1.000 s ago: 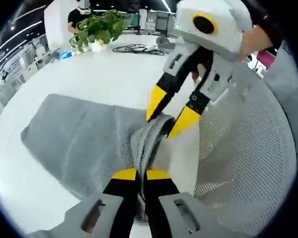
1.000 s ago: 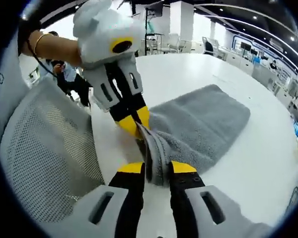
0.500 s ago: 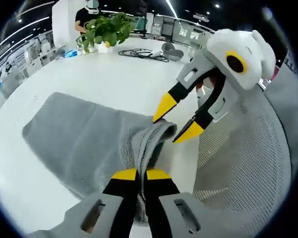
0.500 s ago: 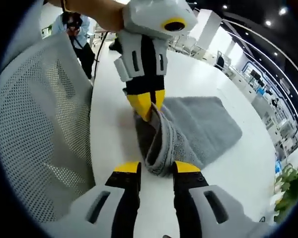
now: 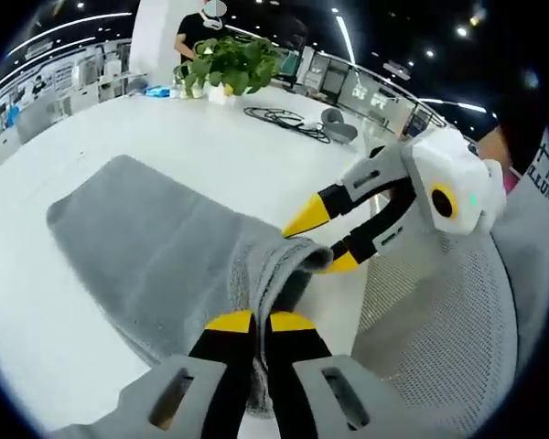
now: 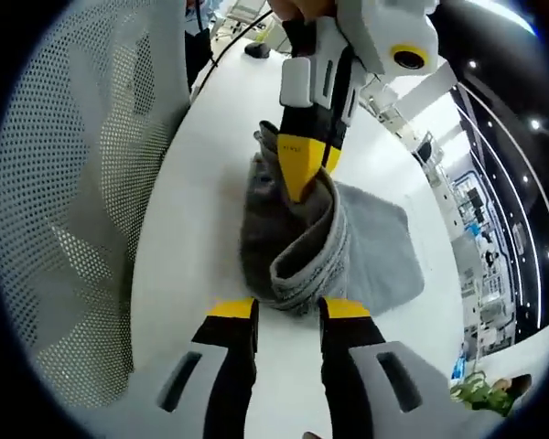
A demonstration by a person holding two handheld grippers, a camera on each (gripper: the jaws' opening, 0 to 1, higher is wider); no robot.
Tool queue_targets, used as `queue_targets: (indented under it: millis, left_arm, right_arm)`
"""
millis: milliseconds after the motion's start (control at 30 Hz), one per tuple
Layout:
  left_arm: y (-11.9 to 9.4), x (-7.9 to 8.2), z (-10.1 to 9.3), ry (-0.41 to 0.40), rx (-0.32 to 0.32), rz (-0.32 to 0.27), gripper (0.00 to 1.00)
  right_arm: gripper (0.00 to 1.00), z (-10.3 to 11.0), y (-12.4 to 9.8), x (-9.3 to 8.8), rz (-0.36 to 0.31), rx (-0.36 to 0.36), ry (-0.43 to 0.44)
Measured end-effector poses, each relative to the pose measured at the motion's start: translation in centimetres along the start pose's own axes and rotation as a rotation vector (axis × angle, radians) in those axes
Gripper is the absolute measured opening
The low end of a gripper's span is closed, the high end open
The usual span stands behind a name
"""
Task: Fold the towel on the table until its edges align and the towel forms a compact rectangular stack.
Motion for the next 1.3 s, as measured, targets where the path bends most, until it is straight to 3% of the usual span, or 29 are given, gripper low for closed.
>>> queue_targets:
  millis: [100,233,300,333,400,600,733,833,900,1100,1300]
  left_arm:
    - [0.3,-0.4,-0.1,0.025,-0.008,0.015,0.04]
    - [0.4,-1.1,-0.2,0.075,-0.006,0.046,0.04]
    - [0.4,-1.3,-0.2,0.092,-0.001,0.052,0.04]
    - [0.4,-1.4,-0.3,0.103,0.002,0.052,0.05]
    - [0.4,-1.5,-0.1,0.130,0.023,0.037,0.05]
    - [0.4,-2.1,-0.7,0.179,0.052,0.038,0.12]
    - [0.3,-2.2,-1.1,0.267,0.122,0.063,0.15]
    - [0.4,-2.1,-0.5,0.379,0.208,0.084,0.15]
    - [0.7,-2.4,-0.4,0.406,0.234,0.102,0.15]
    - [0.7,-2.0,-0.5,0.386,0.250,0.096,0.09]
    - [0.0,-1.8,-0.1,0.300,0.207,0.093,0.06]
  right_arm:
    - [0.17,-0.3,-0.1,0.4,-0.020,0.012,-0.036]
    - [0.08,-0.8,-0.5,0.8,-0.059,0.031,0.000]
    - [0.05,-0.9,-0.6,0.8,-0.075,0.047,0.070]
    - [0.05,-1.4,-0.8,0.8,-0.093,0.010,0.143]
    - [0.04,-1.9,-1.1,0.9,-0.118,0.015,0.248]
    - [0.04,-3.1,-1.4,1.4,-0.164,0.029,0.428]
    - [0.04,-3.7,-1.1,1.5,-0.194,0.027,0.515]
    - [0.04,-3.9,-0.9,1.5,-0.217,0.037,0.630]
    - [0.04,-4.0,-1.0,1.5,-0.235,0.044,0.704]
    - [0.03,-4.3,-1.0,1.4,-0.241,0.038,0.736]
    - [0.03,-4.4,-1.2,1.3,-0.256,0.032,0.762]
Point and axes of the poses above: the point that each gripper's makers call its tool centre point, and the gripper's own axes: y roughly forward along the fingers, z roughly to its left, x roughly out of its top, the point moved 6 cm from there along -y, roughly backward along the fingers, and after that the axes turned 3 degrees about z, right-handed, at the moved point
